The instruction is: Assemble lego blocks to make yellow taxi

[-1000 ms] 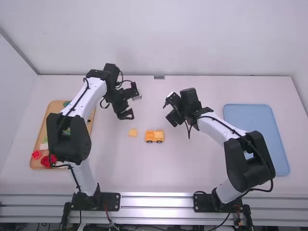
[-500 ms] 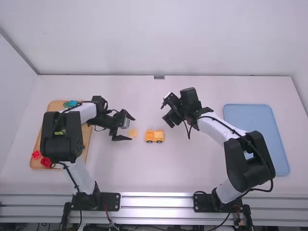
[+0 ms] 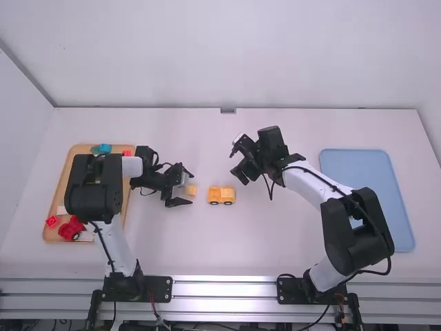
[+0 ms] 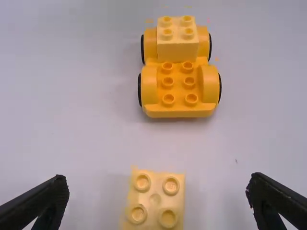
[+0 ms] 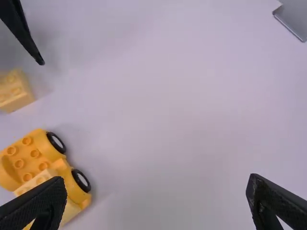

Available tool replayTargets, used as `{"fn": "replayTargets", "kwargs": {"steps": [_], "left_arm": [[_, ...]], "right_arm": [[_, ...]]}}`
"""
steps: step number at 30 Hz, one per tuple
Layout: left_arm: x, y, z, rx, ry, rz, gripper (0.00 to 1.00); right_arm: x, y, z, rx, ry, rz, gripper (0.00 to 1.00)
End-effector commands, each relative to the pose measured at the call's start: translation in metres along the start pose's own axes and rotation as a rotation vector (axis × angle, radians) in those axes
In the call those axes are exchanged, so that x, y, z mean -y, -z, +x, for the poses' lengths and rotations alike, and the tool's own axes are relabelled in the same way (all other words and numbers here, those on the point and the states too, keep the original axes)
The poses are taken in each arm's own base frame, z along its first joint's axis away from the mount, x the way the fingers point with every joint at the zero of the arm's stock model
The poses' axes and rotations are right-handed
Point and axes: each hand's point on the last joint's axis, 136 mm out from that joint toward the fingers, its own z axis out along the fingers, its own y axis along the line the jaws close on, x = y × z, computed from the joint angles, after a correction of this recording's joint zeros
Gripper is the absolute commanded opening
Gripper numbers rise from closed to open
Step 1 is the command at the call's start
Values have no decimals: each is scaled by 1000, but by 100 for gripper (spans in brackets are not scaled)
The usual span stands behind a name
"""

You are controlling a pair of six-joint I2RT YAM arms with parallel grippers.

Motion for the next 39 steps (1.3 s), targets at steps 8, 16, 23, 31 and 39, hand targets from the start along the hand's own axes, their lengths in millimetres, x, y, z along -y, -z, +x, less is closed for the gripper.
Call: {"fn": "replayTargets", "kwargs": {"steps": [8,16,23,31,39], "left_arm": [[7,-13,8,52,-15,65,83],[12,-13,18,-6,-35,84,69],[8,-11,18,-4,-39,73,41],[8,-11,18,-1,-38,72,34],[3,-5,34,-73,30,48,52]], "right_arm": [[-49,7,0,81,169,-255,99],[-82,4,18,188,250,-370,99],[-89,-1,30,225,269,-362,99],[-95,-3,44,234,333,-358,98],[-97,-8,54,239,315,-352,99]]}}
